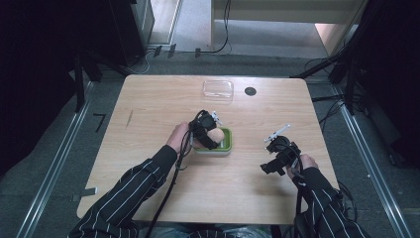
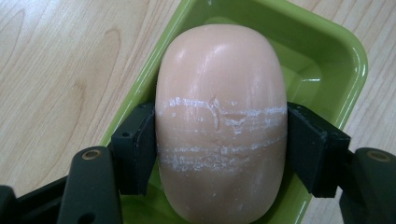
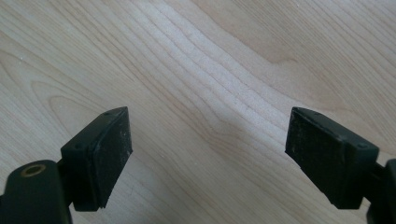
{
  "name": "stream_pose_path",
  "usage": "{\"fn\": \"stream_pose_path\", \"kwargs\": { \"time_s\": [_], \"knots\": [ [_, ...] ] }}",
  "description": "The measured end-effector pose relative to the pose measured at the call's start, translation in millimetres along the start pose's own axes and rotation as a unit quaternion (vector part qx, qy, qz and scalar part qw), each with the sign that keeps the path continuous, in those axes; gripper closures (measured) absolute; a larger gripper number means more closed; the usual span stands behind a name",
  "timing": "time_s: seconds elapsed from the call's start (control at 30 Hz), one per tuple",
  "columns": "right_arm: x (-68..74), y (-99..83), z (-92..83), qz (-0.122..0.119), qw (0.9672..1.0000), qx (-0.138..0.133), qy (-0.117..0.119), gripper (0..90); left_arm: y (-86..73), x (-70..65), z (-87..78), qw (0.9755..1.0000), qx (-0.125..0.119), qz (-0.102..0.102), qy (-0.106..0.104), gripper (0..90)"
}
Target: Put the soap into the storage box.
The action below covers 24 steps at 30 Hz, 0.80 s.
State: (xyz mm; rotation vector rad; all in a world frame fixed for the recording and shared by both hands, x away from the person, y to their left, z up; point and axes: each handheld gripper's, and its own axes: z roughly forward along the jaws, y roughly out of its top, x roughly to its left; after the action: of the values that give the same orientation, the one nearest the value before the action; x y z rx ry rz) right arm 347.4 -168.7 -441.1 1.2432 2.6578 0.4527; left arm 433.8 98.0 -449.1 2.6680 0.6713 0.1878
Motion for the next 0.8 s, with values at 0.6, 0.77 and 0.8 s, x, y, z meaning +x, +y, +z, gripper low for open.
{"fn": "stream_pose_path", "kwargs": {
  "time_s": [0.6, 0.77, 0.8],
  "knots": [
    [-0.3, 0.3, -0.4, 0.002, 1.0, 0.0, 0.0, 15.4, 1.8, -3.0, -5.0, 0.9997, -0.002, 0.005, 0.024, 27.2],
    [-0.2, 0.3, -0.5, 0.001, 1.0, -0.001, 0.0, 15.4, 1.3, -2.7, -7.6, 0.9996, -0.006, 0.004, 0.028, 21.8],
    [-0.2, 0.3, -0.6, 0.001, 1.0, -0.001, 0.0, 15.4, 1.2, -2.3, -8.4, 0.9996, -0.007, 0.003, 0.028, 20.6]
  ]
}}
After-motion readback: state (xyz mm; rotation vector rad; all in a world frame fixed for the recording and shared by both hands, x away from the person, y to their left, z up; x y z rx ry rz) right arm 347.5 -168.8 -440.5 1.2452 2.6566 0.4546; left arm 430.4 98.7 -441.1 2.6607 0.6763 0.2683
